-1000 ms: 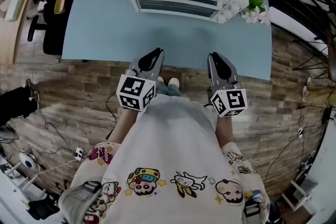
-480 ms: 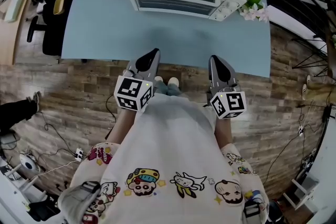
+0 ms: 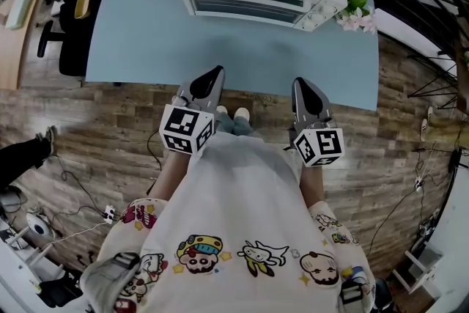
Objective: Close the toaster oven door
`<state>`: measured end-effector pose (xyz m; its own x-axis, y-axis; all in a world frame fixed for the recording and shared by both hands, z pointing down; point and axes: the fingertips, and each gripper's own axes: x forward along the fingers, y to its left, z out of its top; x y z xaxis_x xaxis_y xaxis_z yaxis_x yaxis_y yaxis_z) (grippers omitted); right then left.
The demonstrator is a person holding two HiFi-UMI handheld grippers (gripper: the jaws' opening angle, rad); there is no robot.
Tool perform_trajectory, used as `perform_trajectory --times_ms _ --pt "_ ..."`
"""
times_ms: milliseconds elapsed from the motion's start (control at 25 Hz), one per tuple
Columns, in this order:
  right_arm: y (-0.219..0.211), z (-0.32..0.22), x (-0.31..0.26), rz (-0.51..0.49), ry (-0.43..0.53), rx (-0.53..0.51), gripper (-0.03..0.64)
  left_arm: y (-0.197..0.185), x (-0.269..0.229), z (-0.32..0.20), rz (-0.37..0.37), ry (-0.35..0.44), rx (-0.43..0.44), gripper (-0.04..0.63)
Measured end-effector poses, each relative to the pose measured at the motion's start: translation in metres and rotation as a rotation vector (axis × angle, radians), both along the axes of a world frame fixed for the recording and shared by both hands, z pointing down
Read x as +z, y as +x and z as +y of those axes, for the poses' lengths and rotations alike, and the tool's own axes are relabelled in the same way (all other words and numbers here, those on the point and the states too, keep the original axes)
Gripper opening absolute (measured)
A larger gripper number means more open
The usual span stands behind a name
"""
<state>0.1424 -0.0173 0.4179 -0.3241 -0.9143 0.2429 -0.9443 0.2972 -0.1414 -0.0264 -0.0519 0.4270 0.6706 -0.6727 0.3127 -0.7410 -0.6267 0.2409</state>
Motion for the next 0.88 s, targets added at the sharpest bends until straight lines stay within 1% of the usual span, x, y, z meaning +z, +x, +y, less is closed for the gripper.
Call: perform_trajectory --times_ms 880 --pt "0.001 -0.013 0.003 -0.001 -0.017 -0.024 0.008 -0.002 0.003 -0.010 -0.001 -0.004 -0.031 -0.002"
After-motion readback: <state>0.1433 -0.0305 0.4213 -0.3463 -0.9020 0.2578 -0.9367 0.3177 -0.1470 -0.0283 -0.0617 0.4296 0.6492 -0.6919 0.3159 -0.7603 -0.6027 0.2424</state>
